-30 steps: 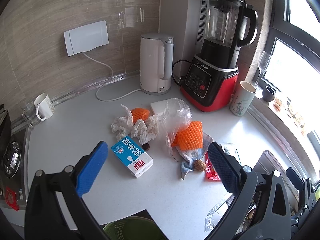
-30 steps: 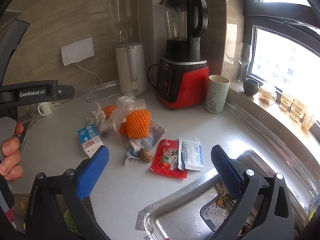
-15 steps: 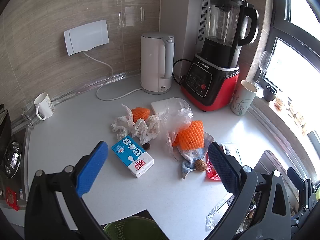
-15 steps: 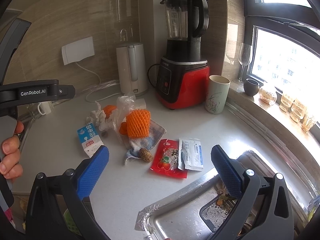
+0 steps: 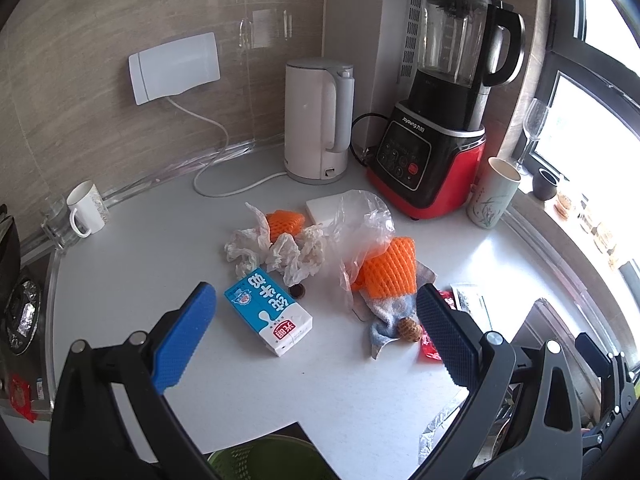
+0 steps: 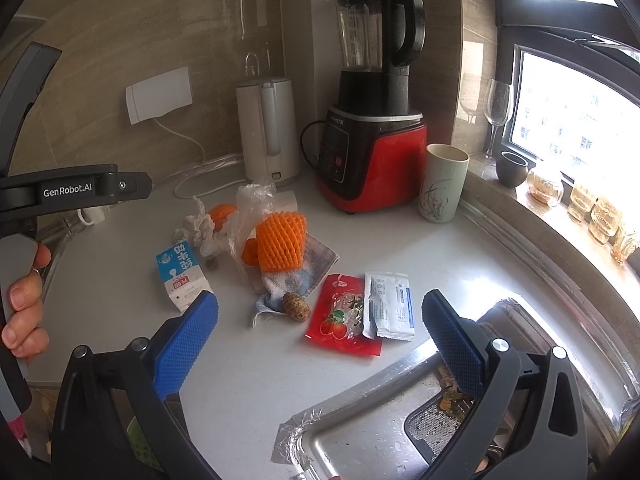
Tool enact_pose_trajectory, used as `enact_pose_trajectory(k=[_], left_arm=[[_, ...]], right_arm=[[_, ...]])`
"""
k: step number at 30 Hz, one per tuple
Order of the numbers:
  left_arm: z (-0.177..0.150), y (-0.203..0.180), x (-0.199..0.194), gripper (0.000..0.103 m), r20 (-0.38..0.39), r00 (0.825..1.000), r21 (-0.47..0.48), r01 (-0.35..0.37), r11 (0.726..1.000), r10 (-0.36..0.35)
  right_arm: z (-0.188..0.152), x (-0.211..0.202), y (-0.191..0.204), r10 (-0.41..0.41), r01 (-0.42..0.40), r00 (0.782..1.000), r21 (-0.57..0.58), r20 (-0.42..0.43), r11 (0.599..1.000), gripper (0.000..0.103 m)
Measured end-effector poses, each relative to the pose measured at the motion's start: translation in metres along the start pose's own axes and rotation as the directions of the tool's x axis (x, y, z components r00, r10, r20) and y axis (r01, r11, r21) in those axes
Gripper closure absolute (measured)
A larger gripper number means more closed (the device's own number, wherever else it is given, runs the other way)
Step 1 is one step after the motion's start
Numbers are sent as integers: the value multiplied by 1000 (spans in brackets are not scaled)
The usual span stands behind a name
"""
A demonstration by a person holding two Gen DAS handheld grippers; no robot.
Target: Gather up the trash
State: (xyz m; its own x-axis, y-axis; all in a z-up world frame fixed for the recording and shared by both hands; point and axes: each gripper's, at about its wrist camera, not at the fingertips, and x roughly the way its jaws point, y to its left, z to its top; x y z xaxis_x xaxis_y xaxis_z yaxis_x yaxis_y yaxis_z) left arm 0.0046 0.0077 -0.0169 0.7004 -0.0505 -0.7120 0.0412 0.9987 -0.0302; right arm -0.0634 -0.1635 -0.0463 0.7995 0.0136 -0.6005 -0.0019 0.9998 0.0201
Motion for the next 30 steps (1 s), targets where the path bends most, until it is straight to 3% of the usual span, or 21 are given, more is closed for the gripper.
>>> enact_pose_trajectory(k=[8, 15, 22, 25, 27, 30], left_arm=[[-1, -11, 31, 7, 22, 999, 44, 45, 998, -47], [19, -26, 91, 7, -11, 995, 96, 104, 990, -103], [34, -52, 157, 8, -68, 993, 207, 109, 972, -97], [34, -61, 177, 24, -100, 990, 253, 119, 960, -97], [32, -62, 189, 49, -135, 987, 269, 125, 955, -91], [32, -57, 199, 79, -170, 980, 246, 141, 959, -100]], right_arm=[[-4, 22, -13, 3, -3, 1000, 16, -30, 1000, 2], [-7, 53, -33, 24, -19, 996, 55, -80, 998, 2], [-8, 90, -48, 11, -2, 993, 73, -119, 997, 2], [-7, 104, -54, 21, -9, 991, 95, -131, 995, 2], [-6, 113, -57, 34, -18, 990, 113, -139, 993, 2], [-4, 127, -59, 67, -47, 987, 135, -148, 990, 2]])
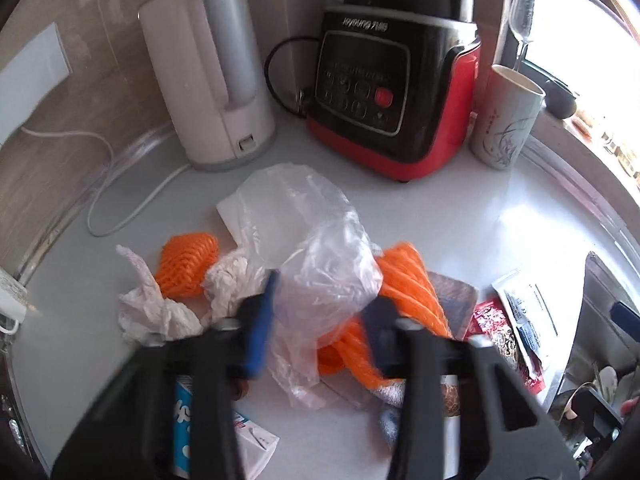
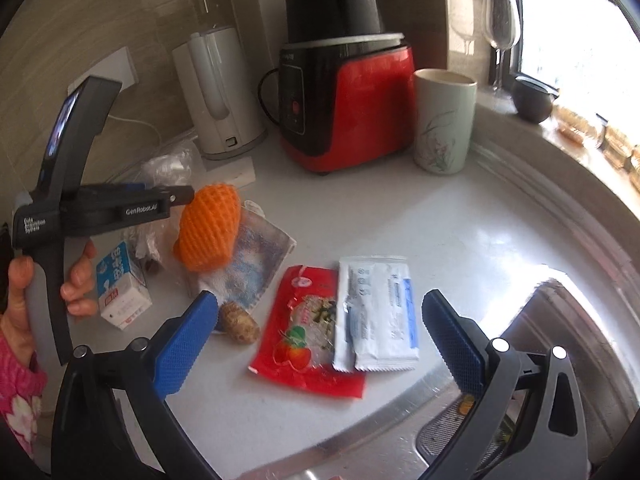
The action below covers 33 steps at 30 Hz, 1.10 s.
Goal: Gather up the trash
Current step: 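Grasp the plastic bag with the left tool while the right tool grasps the orange foam net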
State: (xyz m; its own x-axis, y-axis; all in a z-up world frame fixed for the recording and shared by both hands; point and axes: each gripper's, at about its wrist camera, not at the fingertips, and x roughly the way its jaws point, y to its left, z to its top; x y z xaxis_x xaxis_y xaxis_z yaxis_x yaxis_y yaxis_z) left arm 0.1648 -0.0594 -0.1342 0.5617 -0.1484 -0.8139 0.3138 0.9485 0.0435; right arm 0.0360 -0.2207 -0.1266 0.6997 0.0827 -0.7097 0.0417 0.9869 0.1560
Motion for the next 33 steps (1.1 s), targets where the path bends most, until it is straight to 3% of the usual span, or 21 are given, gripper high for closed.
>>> enact_pose_trajectory(k=[5, 10, 15, 17, 19, 20, 21, 33], left_arm=[[-4, 14, -15, 88, 29, 998, -41, 61, 997, -60], [-7, 24, -23, 89, 40, 995, -63, 90, 994, -88], [-11, 40, -34, 92, 58, 992, -109, 120, 987, -114], [-12, 43, -41, 93, 73, 990, -114, 129, 985, -121], [-14, 46, -51, 93, 91, 989, -116, 130, 985, -120], [-14, 47, -56, 93, 98, 988, -119, 129, 984, -118], [-15, 48, -62, 94, 109, 987, -122, 131, 984, -118], [-27, 59, -165, 95, 273, 959, -159, 123, 979, -76]], right_arm=[[14, 25, 10, 75, -75, 997, -14, -21, 997, 2], [39, 62, 34, 207, -210, 977, -46, -55, 977, 2], [57, 103, 55, 211, -219, 972, -74, -102, 973, 4], [60, 112, 61, 209, -220, 971, -93, -117, 971, 20], [59, 116, 67, 196, -211, 972, -120, -128, 970, 51], [59, 115, 69, 189, -205, 974, -130, -126, 970, 59], [58, 111, 71, 190, -206, 975, -140, -119, 969, 79], [59, 35, 67, 237, -234, 971, -143, 8, 962, 85]])
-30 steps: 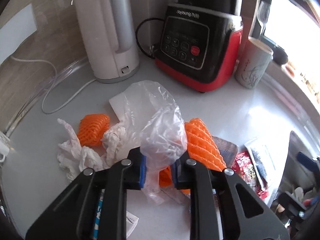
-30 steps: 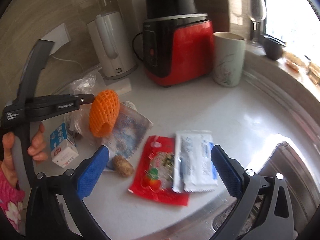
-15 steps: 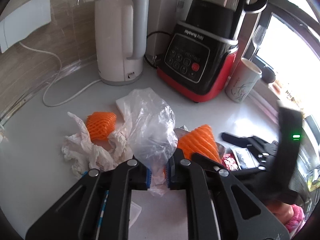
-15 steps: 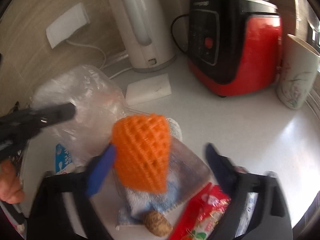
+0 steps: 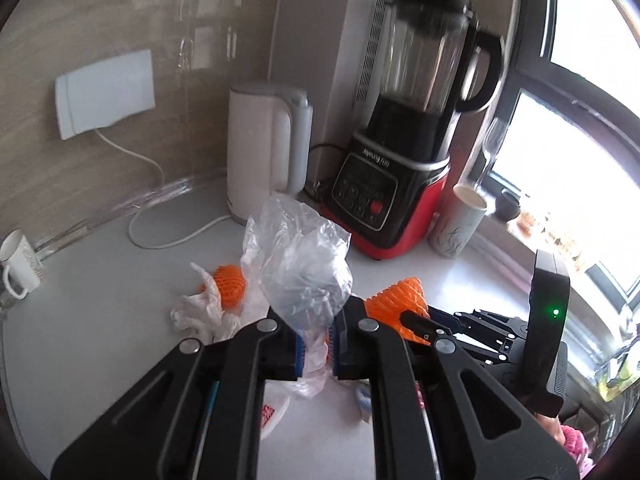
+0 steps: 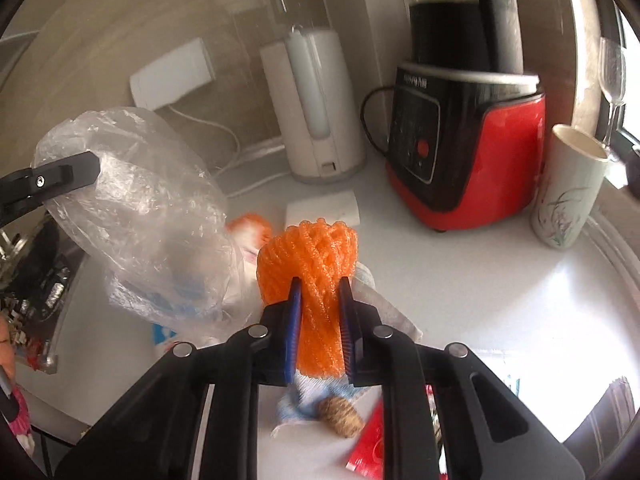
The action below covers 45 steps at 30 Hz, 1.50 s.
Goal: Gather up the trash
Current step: 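Grasp the plastic bag with the left tool while the right tool grasps the orange foam net, then carry both items to the green basket and open both tools to drop them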
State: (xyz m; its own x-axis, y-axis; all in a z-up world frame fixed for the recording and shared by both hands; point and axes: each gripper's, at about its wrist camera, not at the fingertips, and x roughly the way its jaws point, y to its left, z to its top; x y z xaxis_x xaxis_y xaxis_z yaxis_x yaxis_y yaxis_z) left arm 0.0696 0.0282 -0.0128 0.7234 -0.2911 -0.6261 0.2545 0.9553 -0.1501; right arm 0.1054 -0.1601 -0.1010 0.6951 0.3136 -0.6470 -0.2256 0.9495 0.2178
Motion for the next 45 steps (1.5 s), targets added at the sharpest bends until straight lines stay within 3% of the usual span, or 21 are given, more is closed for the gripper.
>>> enact_pose_trajectory(k=[7, 15, 21, 24, 28, 29, 31, 32, 33, 38, 41, 45], left_arm=[[-34, -3, -77, 95, 5, 999, 7, 35, 999, -35], [-124, -5, -140, 95, -115, 991, 107, 81, 991, -68], [-203, 11, -142, 94, -262, 962, 146, 120, 982, -78], [-241, 29, -127, 95, -353, 930, 111, 151, 982, -104], [-283, 48, -97, 94, -446, 891, 116, 154, 981, -87], [-293, 54, -87, 91, -475, 874, 107, 172, 979, -102], [-304, 61, -74, 77, -505, 857, 97, 180, 979, -107], [-310, 65, -66, 59, -513, 851, 94, 189, 978, -115], [-314, 68, -59, 49, -515, 851, 99, 180, 979, -104], [-318, 64, -43, 47, -530, 836, 107, 231, 967, -141], [-311, 64, -47, 41, -511, 846, 123, 251, 960, -155], [-289, 77, -64, 31, -446, 882, 132, 229, 964, -148]], right_arm=[[-28, -68, 29, 29, -29, 999, -9, 22, 1000, 85], [-103, -116, 87, 49, -50, 997, -25, -63, 998, 85], [-166, -123, 118, 4, -2, 989, 18, -148, 1000, 85], [-190, -124, 135, -34, 42, 984, 44, -173, 998, 85], [-210, -127, 156, -73, 88, 979, 71, -190, 994, 85], [-213, -128, 162, -90, 106, 978, 72, -188, 992, 85], [-218, -131, 171, -110, 128, 976, 84, -187, 988, 84], [-220, -133, 176, -118, 137, 975, 91, -186, 986, 84], [-223, -135, 181, -126, 147, 975, 101, -184, 984, 84], [-236, -139, 199, -170, 193, 966, 109, -194, 975, 84], [-241, -138, 205, -190, 215, 960, 106, -203, 971, 84], [-249, -133, 212, -198, 224, 956, 105, -216, 969, 83]])
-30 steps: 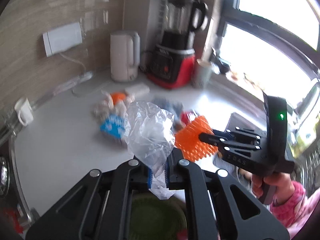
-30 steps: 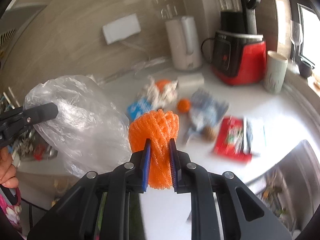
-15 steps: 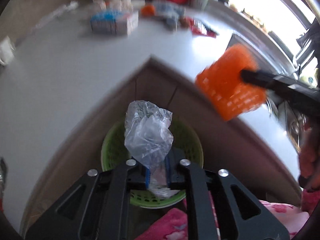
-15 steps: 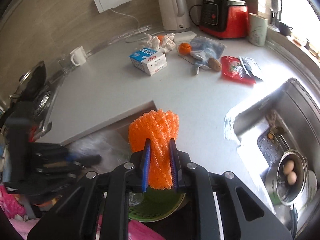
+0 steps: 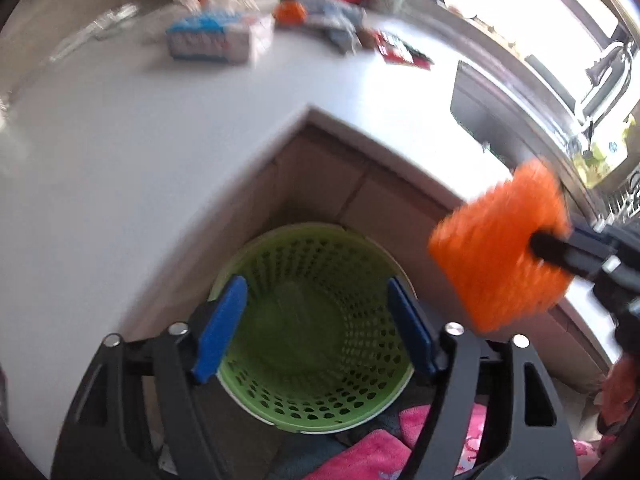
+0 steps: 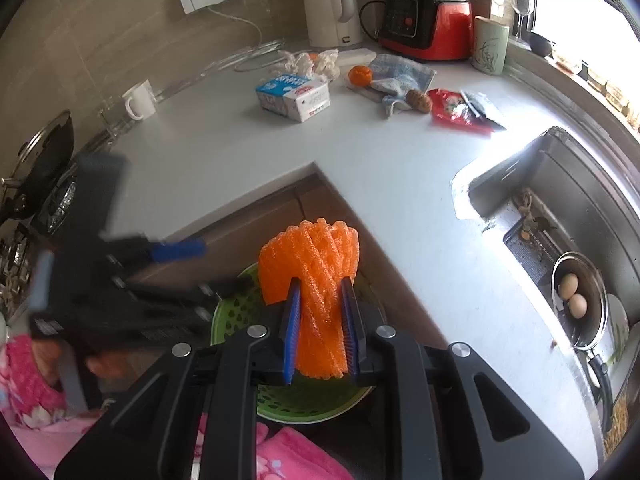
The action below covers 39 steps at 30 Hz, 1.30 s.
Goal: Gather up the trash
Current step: 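Carry both items to the green basket and open both tools to drop them, then grasp the milk carton with the left tool while the right tool grasps the orange cap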
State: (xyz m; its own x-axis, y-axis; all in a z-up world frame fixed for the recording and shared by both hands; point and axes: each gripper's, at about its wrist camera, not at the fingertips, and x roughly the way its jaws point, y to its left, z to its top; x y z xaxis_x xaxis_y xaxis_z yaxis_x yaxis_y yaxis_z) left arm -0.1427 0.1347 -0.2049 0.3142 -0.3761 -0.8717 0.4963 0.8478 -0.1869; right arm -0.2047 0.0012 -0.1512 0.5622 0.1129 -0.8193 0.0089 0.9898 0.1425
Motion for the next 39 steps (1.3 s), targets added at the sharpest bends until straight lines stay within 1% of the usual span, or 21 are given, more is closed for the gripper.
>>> enact_pose_trajectory(k=[2, 5, 7, 8, 9, 10, 12, 15, 17, 19, 23, 26, 29, 30, 31, 32, 33, 36, 38, 39], left_arm=[[6, 9, -17, 27, 38, 999, -14, -24, 1000, 24], [15, 23, -38, 21, 81, 995, -44, -50, 998, 54], [23, 32, -50, 17, 107, 991, -64, -71, 995, 78], [24, 37, -56, 15, 118, 989, -68, -81, 994, 88], [29, 40, -60, 14, 129, 987, -70, -89, 994, 98], [33, 42, -63, 13, 134, 986, -74, -94, 993, 104], [41, 47, -65, 13, 136, 984, -89, -103, 991, 114], [57, 51, -61, 13, 130, 983, -124, -113, 986, 129], [68, 52, -58, 13, 129, 983, -157, -107, 982, 128], [81, 53, -56, 13, 135, 982, -187, -106, 977, 132], [106, 47, -49, 12, 145, 973, -223, -147, 964, 182], [131, 45, -38, 9, 135, 968, -275, -167, 947, 210], [160, 44, -23, 8, 108, 962, -358, -197, 913, 250], [172, 45, -14, 8, 89, 962, -403, -203, 892, 259], [178, 46, -8, 8, 77, 961, -429, -210, 878, 267], [186, 47, -1, 8, 57, 958, -463, -224, 857, 281], [195, 49, 8, 8, 35, 955, -505, -238, 830, 295], [216, 54, 31, 8, -28, 944, -588, -281, 759, 328], [229, 59, 44, 8, -69, 924, -623, -334, 707, 376], [234, 62, 50, 8, -84, 916, -632, -354, 689, 393]], right_arm=[[-5, 4, 3, 4, -4, 1000, -5, -8, 1000, 82], [-12, 16, 11, 38, -39, 999, -13, -37, 999, 82], [-18, 27, 18, 69, -71, 995, -23, -70, 997, 78], [-20, 31, 21, 74, -77, 994, -29, -82, 997, 74], [-22, 37, 25, 78, -83, 992, -39, -99, 996, 58], [-23, 40, 28, 78, -83, 991, -45, -106, 996, 39], [-25, 43, 32, 63, -69, 993, -58, -103, 996, 26], [-16, 45, 29, 73, -80, 992, -62, -99, 995, 24], [-7, 44, 24, 76, -81, 993, -60, -86, 995, 21], [9, 42, 16, 86, -90, 994, -69, -59, 994, 20], [47, 45, -1, 92, -94, 996, -126, -22, 988, 20], [78, 49, -17, 93, -90, 996, -168, 11, 982, 20], [108, 54, -40, 92, -81, 995, -192, 47, 978, 15], [116, 56, -48, 93, -80, 994, -198, 57, 977, 14], [125, 58, -56, 97, -82, 993, -204, 64, 975, 14], [129, 59, -62, 100, -84, 993, -209, 67, 974, 14], [139, 63, -71, 104, -86, 992, -216, 72, 973, 14], [158, 76, -90, 115, -95, 990, -225, 76, 970, 14], [171, 84, -103, 132, -112, 989, -222, 73, 969, 14], [179, 90, -110, 140, -122, 988, -217, 72, 968, 14]])
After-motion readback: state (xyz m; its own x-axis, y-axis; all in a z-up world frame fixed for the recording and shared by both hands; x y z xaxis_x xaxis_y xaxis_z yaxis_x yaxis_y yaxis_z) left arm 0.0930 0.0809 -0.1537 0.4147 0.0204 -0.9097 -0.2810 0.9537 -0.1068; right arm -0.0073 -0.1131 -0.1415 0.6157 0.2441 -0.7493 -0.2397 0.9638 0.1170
